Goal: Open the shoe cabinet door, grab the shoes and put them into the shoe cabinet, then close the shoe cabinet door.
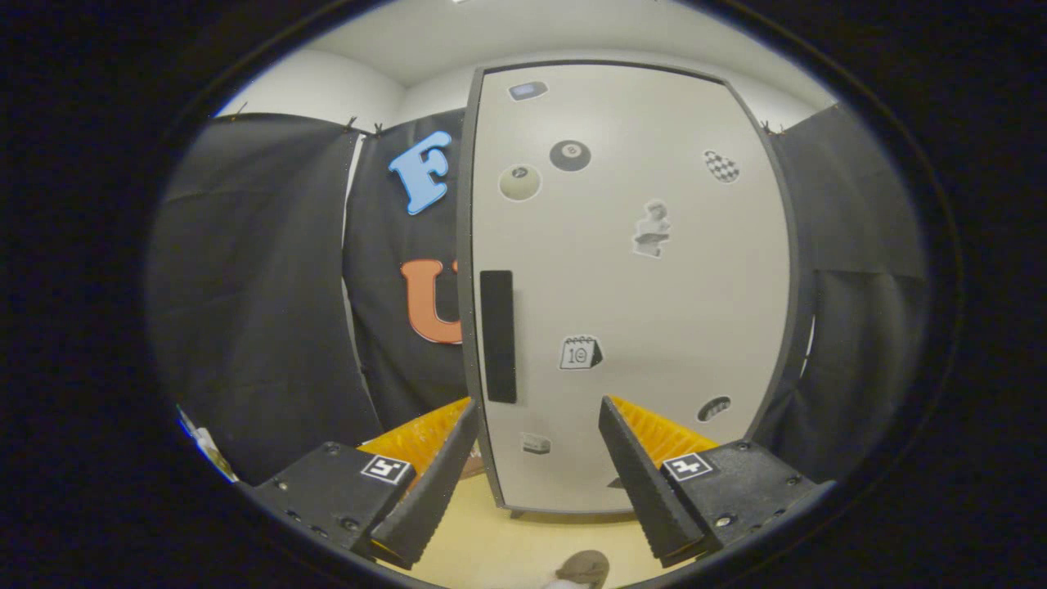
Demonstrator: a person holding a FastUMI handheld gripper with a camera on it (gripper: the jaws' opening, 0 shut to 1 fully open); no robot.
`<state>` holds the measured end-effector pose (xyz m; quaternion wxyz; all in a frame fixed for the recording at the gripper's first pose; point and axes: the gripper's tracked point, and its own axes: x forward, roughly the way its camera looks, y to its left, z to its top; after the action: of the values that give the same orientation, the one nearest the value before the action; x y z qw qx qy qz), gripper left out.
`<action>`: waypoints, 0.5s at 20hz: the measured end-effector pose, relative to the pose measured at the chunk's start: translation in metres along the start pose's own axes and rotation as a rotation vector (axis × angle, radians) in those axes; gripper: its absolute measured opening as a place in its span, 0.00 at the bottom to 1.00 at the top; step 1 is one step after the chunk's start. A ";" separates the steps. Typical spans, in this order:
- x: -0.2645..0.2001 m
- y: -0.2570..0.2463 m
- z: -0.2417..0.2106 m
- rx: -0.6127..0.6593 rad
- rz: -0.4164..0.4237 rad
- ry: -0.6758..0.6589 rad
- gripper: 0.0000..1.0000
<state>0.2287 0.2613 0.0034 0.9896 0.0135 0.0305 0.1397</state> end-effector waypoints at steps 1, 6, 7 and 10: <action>0.013 0.005 -0.001 0.002 0.007 0.001 0.96; 0.070 0.018 0.007 0.003 0.007 -0.001 0.94; 0.078 0.015 0.009 0.003 -0.003 -0.003 0.94; 0.091 0.014 0.015 0.032 -0.011 -0.003 0.92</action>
<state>0.3128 0.2991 0.0142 0.9901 0.0295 0.0313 0.1336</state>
